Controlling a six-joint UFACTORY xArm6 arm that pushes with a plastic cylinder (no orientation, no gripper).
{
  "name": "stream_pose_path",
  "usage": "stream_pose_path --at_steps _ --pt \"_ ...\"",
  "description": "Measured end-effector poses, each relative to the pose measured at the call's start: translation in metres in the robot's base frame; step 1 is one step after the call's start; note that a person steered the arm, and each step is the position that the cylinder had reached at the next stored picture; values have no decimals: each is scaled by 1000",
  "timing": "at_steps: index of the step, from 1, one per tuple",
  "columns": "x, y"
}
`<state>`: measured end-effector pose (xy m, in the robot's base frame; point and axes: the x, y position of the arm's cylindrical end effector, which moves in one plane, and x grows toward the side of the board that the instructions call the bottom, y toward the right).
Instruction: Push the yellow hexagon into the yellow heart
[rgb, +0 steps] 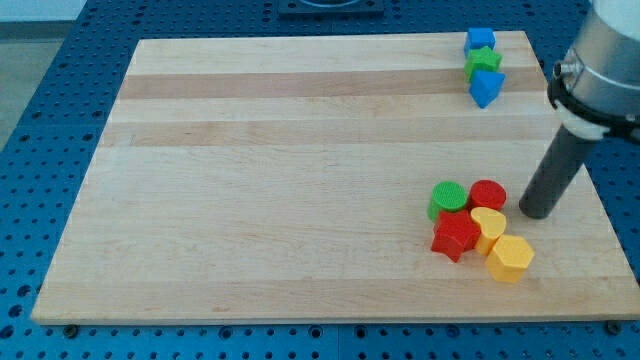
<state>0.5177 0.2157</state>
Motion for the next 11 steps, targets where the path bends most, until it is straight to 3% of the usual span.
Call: stream_pose_path --at_steps 4,11 --pt "100 -44" --pt "53 -12"
